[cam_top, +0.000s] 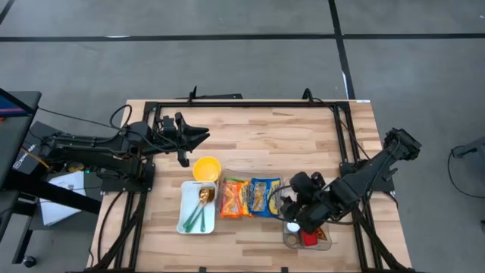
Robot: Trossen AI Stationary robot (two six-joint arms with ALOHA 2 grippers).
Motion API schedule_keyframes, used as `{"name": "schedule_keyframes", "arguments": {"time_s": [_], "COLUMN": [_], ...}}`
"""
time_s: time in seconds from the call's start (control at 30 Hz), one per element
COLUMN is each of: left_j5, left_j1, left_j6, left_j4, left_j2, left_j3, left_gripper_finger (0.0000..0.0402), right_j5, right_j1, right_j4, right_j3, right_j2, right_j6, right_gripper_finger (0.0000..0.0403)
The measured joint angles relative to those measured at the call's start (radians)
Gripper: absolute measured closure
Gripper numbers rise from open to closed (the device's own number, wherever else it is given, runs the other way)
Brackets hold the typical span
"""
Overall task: Pick & Place Food Item
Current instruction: Return to Home Position
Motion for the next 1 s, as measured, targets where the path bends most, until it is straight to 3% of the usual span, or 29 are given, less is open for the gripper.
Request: {"name": "schedule_keyframes", "arguments": {"time_s": [0.13,0.3,0.37,0.47,0.63,1.0], "left_j5": [0.000,0.000,0.000,0.000,0.001,0.053], "left_j1": [0.000,0.000,0.000,0.000,0.000,-0.006], "left_j6": [0.000,-0.003,-0.003,-0.003,-0.014,-0.052], "left_j4": [-0.002,-0.004,-0.004,-0.005,-0.023,-0.095], "left_j2": [0.000,0.000,0.000,0.000,0.000,0.000], "left_j3": [0.000,0.000,0.000,0.000,0.000,0.000], "left_gripper_finger": [0.0325,0.0325,0.0325,0.0325,0.0325,0.0325], "right_j5": [-0.001,-0.020,-0.024,-0.043,-0.208,-0.448], "right_j1": [-0.016,-0.051,-0.069,-0.102,-0.181,-0.267], "right_j4": [-0.001,0.047,0.071,0.130,0.313,0.572], "right_j3": [0.002,-0.003,-0.004,-0.014,-0.094,-0.238], "right_j2": [0.000,0.000,0.001,0.000,0.002,0.002], "right_j6": [-0.100,-0.275,-0.337,-0.431,-0.584,-0.699], "right_gripper_finger": [0.0199,0.0350,0.0388,0.0387,0.0399,0.0402]}}
